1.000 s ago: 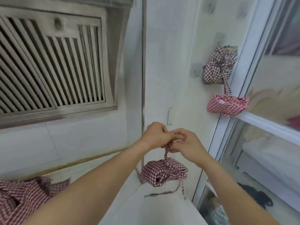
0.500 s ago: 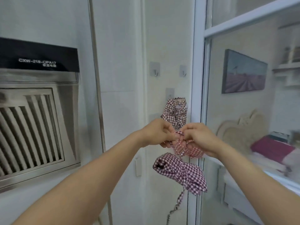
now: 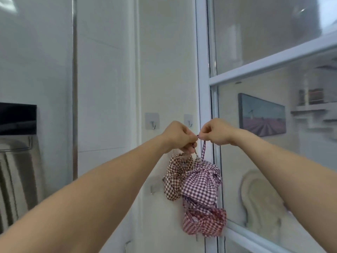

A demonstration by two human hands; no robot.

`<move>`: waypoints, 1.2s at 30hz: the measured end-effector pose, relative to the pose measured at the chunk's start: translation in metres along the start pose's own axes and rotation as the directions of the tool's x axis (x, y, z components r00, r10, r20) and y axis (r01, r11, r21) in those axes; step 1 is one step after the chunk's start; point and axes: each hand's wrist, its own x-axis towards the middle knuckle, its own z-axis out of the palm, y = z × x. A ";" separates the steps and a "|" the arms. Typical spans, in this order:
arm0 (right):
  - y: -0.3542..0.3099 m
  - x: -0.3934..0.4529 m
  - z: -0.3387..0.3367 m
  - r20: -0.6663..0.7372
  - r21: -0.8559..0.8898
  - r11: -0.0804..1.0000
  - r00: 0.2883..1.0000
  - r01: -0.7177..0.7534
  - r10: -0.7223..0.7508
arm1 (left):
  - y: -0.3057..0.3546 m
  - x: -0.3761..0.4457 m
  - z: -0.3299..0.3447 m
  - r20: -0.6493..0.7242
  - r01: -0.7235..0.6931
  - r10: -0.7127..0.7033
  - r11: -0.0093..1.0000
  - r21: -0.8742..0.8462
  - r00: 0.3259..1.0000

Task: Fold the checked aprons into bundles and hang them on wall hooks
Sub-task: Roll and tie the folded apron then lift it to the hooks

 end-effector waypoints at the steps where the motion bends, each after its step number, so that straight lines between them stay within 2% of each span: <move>1: -0.002 0.012 -0.002 -0.027 0.018 0.999 0.999 -0.028 0.028 | 0.004 0.010 0.000 -0.033 -0.013 0.013 1.000 0.000 0.999; 3: -0.006 0.028 -0.001 -0.069 0.131 0.987 0.992 -0.092 0.102 | 0.006 0.024 0.000 -0.105 -0.023 0.018 0.999 -0.047 0.994; 7: -0.012 0.055 0.005 -0.160 0.308 0.945 0.973 -0.108 0.163 | 0.004 0.051 -0.002 -0.197 0.021 -0.029 0.999 -0.041 0.980; 9: -0.009 0.071 0.010 -0.209 0.314 0.943 0.960 -0.113 0.185 | 0.000 0.056 -0.001 -0.169 0.070 -0.068 0.998 0.004 0.983; 12: -0.002 0.090 0.015 -0.265 0.260 0.951 0.935 -0.168 0.238 | -0.005 0.053 0.000 -0.029 0.118 -0.114 0.976 0.184 0.993; 16: 0.003 0.103 0.022 -0.193 0.381 0.896 0.929 -0.227 0.317 | -0.020 0.049 0.002 0.100 0.078 -0.139 0.885 0.458 0.985; 20: 0.007 0.112 0.029 -0.218 0.396 0.889 0.916 -0.231 0.336 | -0.031 0.053 0.003 0.130 0.056 -0.128 0.889 0.454 0.983; 25: 0.013 0.115 0.037 -0.105 0.512 0.807 0.910 -0.296 0.400 | -0.037 0.053 0.003 0.229 -0.019 -0.112 0.864 0.503 0.967; 28: 0.016 0.111 0.042 -0.020 0.553 0.762 0.910 -0.336 0.415 | -0.040 0.051 0.007 0.278 -0.090 -0.099 0.800 0.593 0.955; 30: 0.017 0.105 0.045 -0.013 0.595 0.740 0.916 -0.314 0.400 | -0.043 0.049 0.010 0.273 -0.114 -0.085 0.763 0.636 0.958; 33: 0.020 0.095 0.047 -0.126 0.618 0.751 0.913 -0.233 0.387 | -0.048 0.042 0.015 0.217 -0.130 -0.009 0.773 0.621 0.976; 34: 0.021 0.090 0.048 -0.230 0.561 0.808 0.905 -0.177 0.358 | -0.050 0.037 0.016 0.186 -0.150 0.043 0.779 0.609 0.982; 36: 0.021 0.075 0.050 -0.466 0.342 0.939 0.860 -0.040 0.206 | -0.054 0.027 0.019 0.105 -0.248 0.234 0.750 0.613 0.966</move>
